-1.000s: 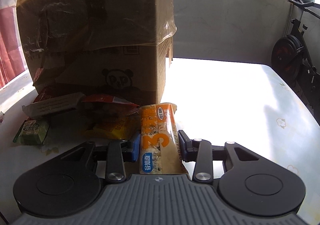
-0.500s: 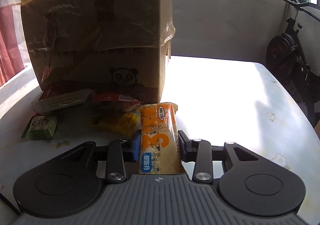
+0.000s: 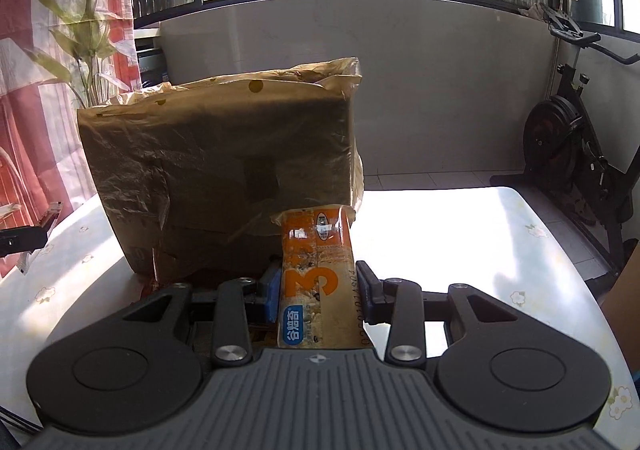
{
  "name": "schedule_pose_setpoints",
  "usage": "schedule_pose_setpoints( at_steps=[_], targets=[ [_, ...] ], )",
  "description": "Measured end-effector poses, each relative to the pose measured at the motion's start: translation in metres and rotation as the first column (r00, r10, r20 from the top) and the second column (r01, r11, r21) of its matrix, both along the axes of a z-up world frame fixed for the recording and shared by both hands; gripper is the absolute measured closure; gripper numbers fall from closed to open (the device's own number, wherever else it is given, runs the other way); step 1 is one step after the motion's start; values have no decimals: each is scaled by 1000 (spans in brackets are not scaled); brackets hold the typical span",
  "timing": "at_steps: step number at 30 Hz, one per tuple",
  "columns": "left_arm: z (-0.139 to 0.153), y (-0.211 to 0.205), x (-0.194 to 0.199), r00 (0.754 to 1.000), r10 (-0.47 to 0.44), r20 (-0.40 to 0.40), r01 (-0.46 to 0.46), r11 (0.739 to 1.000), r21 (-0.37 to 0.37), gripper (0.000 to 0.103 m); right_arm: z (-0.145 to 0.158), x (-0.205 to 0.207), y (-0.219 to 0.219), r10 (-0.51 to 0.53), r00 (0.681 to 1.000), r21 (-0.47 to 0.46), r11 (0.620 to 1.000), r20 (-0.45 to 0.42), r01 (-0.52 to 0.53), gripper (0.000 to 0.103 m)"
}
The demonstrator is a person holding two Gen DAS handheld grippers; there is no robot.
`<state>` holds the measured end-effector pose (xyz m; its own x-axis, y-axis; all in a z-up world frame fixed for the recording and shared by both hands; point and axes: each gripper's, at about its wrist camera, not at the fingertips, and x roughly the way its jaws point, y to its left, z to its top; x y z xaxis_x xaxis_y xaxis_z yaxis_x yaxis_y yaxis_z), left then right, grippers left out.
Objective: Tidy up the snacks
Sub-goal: 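Lift the brown packet and orange bar over the box and open both tools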
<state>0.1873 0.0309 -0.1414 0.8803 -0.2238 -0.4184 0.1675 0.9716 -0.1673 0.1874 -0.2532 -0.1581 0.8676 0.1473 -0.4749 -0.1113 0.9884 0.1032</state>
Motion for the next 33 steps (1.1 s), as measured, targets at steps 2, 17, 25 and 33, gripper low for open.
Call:
schedule_pose_setpoints(
  at_steps=[2, 17, 25, 33],
  targets=[
    [7, -1, 2, 1000, -5, 13, 5, 1000, -8, 63, 6, 1, 1, 3, 1000, 18, 1000, 9, -3, 64],
    [73, -39, 28, 976, -77, 203, 79, 997, -2, 63, 80, 8, 15, 27, 968, 52, 998, 248, -41, 64],
    [83, -56, 90, 982, -88, 167, 86, 996, 20, 63, 88, 85, 27, 55, 967, 76, 994, 249, -76, 64],
    [68, -57, 143, 990, -66, 121, 61, 997, 50, 58, 72, 163, 44, 39, 989, 88, 995, 142, -51, 64]
  ],
)
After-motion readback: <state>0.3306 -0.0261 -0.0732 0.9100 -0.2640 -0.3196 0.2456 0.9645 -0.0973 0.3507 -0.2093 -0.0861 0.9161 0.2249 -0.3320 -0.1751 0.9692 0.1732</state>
